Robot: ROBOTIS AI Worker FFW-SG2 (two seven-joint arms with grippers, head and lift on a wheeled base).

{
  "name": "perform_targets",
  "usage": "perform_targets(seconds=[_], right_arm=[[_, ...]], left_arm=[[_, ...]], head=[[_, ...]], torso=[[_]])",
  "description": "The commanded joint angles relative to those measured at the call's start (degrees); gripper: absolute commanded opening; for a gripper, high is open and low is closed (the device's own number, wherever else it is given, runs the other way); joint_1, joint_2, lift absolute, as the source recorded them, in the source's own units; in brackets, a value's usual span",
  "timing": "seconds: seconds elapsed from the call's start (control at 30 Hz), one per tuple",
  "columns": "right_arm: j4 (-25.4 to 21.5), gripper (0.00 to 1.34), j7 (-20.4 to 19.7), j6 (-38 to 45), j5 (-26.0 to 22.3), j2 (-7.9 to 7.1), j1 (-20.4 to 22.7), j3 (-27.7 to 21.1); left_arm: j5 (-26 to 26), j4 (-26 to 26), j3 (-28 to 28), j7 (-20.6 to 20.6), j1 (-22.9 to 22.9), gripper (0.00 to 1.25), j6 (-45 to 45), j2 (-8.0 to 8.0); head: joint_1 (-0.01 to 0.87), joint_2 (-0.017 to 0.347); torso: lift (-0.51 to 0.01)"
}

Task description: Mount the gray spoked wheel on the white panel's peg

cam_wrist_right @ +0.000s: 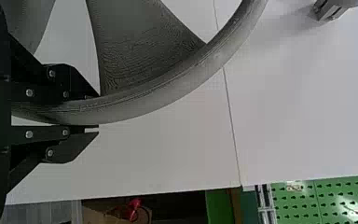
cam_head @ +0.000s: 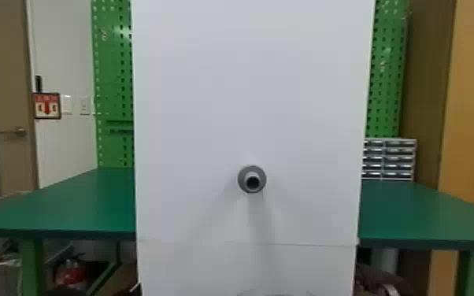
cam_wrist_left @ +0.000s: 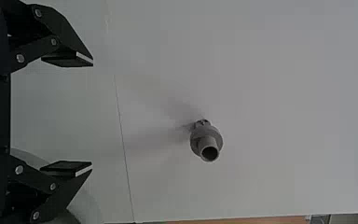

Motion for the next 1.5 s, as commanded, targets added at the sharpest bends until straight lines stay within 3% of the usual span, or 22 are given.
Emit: perform_targets(seconds=[0.0,0.93,1.47], right_arm=[[-2.4,0.1,0.1,3.1,0.0,-0.46,-1.1,0.0],[-10.9,0.1,1.1,16.3,2.8,-1.16,-6.2,-1.0],[-12.2,0.1,3.3,21.6,3.7,-1.95,-13.2,0.3]], left_arm=[[0.7,0.0,0.0,0.0,0.2,0.79,0.2,0.02],[4.9,0.0,0.5,3.8,1.2,0.77,0.9,-0.07],[5.1,-0.2,0.6,3.9,1.2,0.76,2.0,0.02]], head=[[0.123,-0.008],[0.123,-0.008],[0.123,-0.008]], torso=[[-0.403],[-0.403],[-0.403]])
